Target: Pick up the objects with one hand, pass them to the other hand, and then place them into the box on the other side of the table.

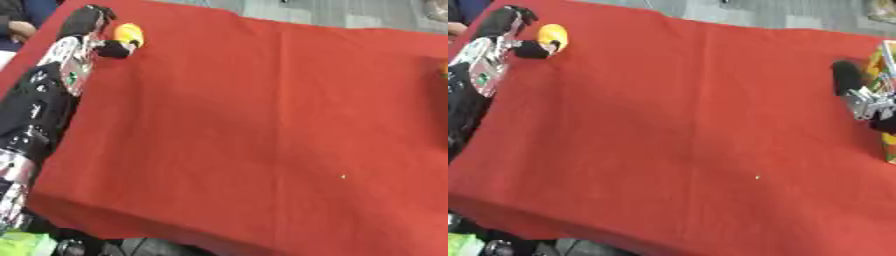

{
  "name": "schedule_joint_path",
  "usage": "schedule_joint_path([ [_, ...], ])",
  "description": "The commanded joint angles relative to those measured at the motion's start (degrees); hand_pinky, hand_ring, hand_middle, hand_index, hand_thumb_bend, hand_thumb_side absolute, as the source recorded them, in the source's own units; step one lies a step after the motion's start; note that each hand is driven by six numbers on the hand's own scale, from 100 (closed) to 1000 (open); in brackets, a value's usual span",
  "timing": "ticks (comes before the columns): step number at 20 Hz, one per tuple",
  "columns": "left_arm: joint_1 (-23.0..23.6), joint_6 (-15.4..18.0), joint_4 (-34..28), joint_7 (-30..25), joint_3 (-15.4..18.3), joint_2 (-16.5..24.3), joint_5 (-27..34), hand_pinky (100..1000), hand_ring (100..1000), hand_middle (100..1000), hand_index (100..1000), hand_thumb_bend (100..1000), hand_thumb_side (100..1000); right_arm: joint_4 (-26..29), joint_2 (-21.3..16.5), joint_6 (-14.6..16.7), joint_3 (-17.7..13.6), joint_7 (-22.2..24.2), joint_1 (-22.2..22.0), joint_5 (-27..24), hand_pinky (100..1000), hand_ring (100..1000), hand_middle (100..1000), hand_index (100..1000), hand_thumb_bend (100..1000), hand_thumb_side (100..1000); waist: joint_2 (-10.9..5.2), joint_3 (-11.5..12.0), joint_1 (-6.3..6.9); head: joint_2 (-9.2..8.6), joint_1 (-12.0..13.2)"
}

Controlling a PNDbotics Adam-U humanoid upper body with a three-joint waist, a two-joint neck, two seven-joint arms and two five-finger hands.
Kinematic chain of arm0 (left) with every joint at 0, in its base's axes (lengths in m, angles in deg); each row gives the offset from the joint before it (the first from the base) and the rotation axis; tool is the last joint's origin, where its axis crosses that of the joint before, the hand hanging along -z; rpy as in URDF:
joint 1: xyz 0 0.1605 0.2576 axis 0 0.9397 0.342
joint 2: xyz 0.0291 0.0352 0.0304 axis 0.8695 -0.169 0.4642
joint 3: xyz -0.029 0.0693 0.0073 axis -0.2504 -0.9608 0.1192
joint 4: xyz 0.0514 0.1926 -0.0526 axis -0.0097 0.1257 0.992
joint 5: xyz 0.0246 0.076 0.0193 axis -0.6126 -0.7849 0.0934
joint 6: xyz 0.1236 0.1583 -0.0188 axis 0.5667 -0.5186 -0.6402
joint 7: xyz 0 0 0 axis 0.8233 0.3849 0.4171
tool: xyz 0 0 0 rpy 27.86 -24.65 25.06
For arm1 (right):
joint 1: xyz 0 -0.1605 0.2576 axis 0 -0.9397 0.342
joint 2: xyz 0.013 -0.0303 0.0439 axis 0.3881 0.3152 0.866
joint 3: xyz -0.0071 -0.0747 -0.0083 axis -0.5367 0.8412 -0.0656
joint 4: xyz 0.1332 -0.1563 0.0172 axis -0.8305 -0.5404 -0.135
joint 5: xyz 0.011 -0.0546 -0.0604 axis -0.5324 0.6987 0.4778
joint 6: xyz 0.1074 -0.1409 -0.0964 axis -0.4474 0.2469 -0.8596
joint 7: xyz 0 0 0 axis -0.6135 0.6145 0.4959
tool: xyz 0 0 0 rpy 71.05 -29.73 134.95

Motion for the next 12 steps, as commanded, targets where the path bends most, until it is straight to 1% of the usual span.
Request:
schedule_joint_path([
  [1,-1.5,-1.6,1.2,1.4,1.2,0.7,-0.6,705,700,676,813,381,413,1.2,-0.4,0.1,-0.4,0.3,0.4,-0.6,959,917,980,1000,100,183,-1.30,-0.2,0.27,-0.36,0.4],
  [3,-1.5,-2.4,2.0,2.3,1.6,0.4,-0.3,700,697,671,810,364,415,1.2,-0.3,0.1,-0.4,0.3,0.4,-0.7,958,916,979,1000,100,179,-1.19,-0.3,0.18,-0.45,0.5],
  [6,-1.5,-3.0,2.7,3.1,2.2,-0.1,1.3,694,695,666,807,333,451,1.2,-0.1,0.2,-0.4,0.3,0.4,-0.8,958,915,976,1000,100,172,-1.01,-0.4,0.06,-0.61,0.8],
  [12,-1.3,-4.5,2.9,5.2,2.8,-1.1,4.8,683,688,655,795,293,464,1.2,0.5,0.3,-0.4,0.3,0.3,-1.0,956,910,971,1000,100,159,-0.52,-0.9,-0.38,-0.91,1.3],
])
